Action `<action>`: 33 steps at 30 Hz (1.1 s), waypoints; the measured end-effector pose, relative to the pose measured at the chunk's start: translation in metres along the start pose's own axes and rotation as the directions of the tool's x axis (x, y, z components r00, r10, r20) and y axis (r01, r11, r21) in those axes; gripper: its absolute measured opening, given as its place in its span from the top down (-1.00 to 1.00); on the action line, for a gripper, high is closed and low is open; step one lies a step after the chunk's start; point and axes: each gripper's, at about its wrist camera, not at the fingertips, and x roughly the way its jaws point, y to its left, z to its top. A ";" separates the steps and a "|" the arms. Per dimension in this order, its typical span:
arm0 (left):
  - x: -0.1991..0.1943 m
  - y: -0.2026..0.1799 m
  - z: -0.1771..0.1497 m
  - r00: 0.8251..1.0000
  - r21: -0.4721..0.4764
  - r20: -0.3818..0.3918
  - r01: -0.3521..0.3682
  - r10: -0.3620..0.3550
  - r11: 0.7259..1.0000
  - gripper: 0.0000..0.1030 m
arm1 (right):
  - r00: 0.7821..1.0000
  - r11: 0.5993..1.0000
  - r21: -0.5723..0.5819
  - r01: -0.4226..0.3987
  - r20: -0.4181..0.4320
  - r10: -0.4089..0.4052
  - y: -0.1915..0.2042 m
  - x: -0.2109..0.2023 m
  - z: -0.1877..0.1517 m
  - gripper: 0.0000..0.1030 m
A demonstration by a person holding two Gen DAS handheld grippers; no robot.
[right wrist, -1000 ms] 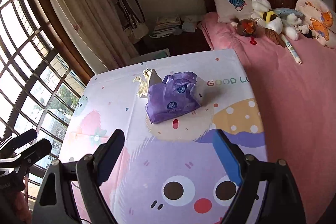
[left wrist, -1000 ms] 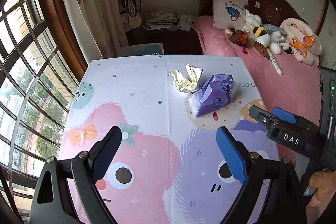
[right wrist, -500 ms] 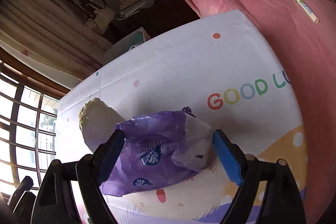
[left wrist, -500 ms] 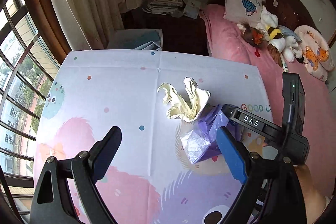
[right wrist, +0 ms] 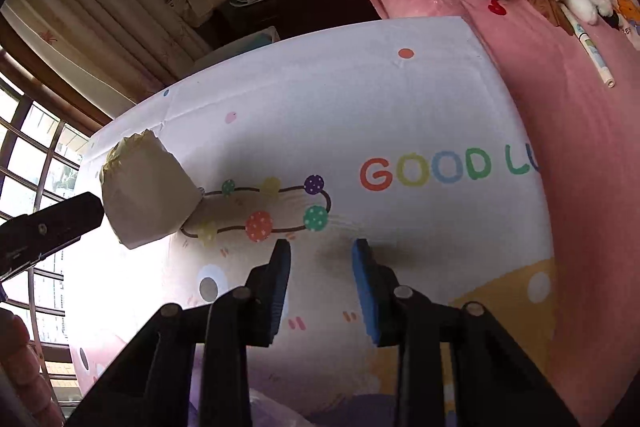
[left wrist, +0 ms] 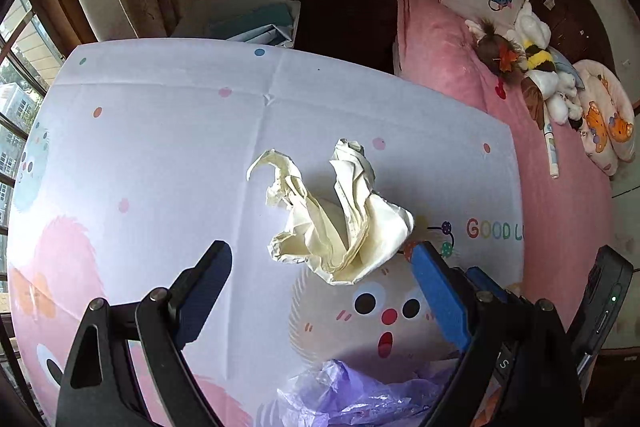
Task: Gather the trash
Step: 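Grasp the white tissue with the left tool while the right tool grasps the purple bag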
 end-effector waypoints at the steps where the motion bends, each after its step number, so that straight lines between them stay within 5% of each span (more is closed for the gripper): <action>1: 0.007 0.000 0.002 1.000 -0.011 -0.016 0.003 -0.003 1.000 -0.76 | 1.000 1.000 0.003 -0.005 0.000 0.005 -0.002 -0.001 0.000 0.38; 4: 0.026 -0.001 0.009 0.999 -0.036 -0.034 -0.006 0.004 0.999 -0.74 | 1.000 1.000 0.009 -0.020 0.002 0.020 -0.006 -0.003 -0.001 0.38; 9: 0.050 0.006 0.014 0.997 -0.095 -0.052 0.051 -0.056 0.994 0.23 | 0.999 0.999 0.010 -0.043 -0.007 0.043 -0.009 -0.007 -0.007 0.37; 12: 0.045 0.006 0.011 0.999 -0.080 -0.034 0.016 -0.019 0.997 0.41 | 0.998 0.998 0.003 -0.069 -0.009 0.069 -0.009 -0.012 -0.010 0.37; 19: 0.000 0.012 -0.019 0.998 0.038 0.016 -0.055 0.054 0.998 0.44 | 0.991 0.991 0.018 -0.133 -0.023 0.134 -0.004 -0.028 -0.019 0.34; 28: -0.072 0.048 -0.085 0.997 0.038 0.059 -0.044 0.042 0.998 0.44 | 0.989 0.961 0.242 -0.130 -0.039 0.144 -0.018 -0.055 -0.036 -0.45; 33: -0.094 0.073 -0.118 0.997 -0.020 0.066 -0.030 0.031 0.999 0.44 | 0.985 0.915 0.387 -0.116 -0.074 0.156 -0.020 -0.060 -0.054 -0.63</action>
